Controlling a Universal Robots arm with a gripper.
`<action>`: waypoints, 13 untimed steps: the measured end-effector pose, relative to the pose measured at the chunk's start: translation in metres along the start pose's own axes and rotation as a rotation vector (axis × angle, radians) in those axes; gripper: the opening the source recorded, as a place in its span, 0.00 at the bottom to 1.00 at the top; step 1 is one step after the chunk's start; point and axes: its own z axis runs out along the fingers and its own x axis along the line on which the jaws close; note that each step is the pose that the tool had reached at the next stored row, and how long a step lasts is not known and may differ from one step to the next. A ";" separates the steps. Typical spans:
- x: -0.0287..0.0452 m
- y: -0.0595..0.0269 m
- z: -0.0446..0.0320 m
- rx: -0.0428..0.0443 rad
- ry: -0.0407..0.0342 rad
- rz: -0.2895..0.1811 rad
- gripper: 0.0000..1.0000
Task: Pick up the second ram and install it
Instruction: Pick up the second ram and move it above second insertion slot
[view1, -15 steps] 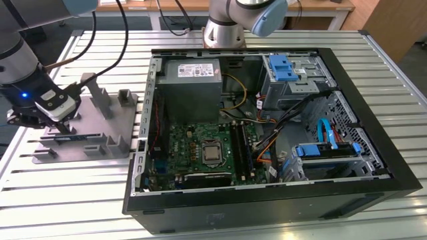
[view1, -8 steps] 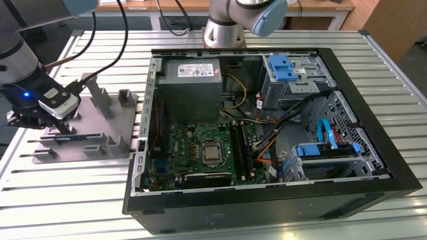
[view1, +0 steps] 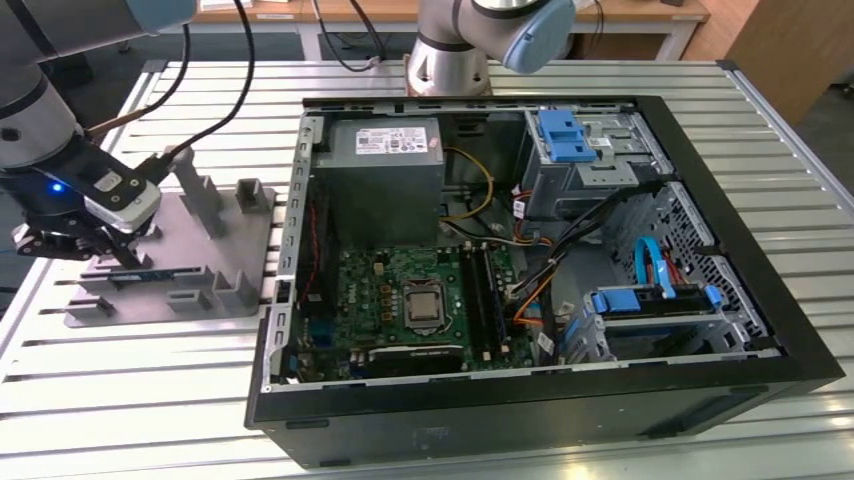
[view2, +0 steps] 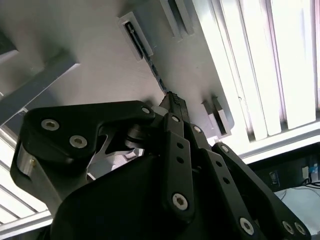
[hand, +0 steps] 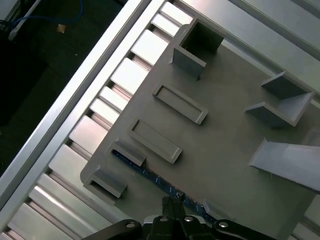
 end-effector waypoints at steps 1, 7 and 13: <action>0.0000 0.0000 0.0000 0.0003 0.0003 -0.011 0.10; 0.0000 0.0000 0.0000 0.0018 0.0026 -0.078 0.10; 0.0000 0.0000 0.0000 0.0032 0.0049 -0.141 0.10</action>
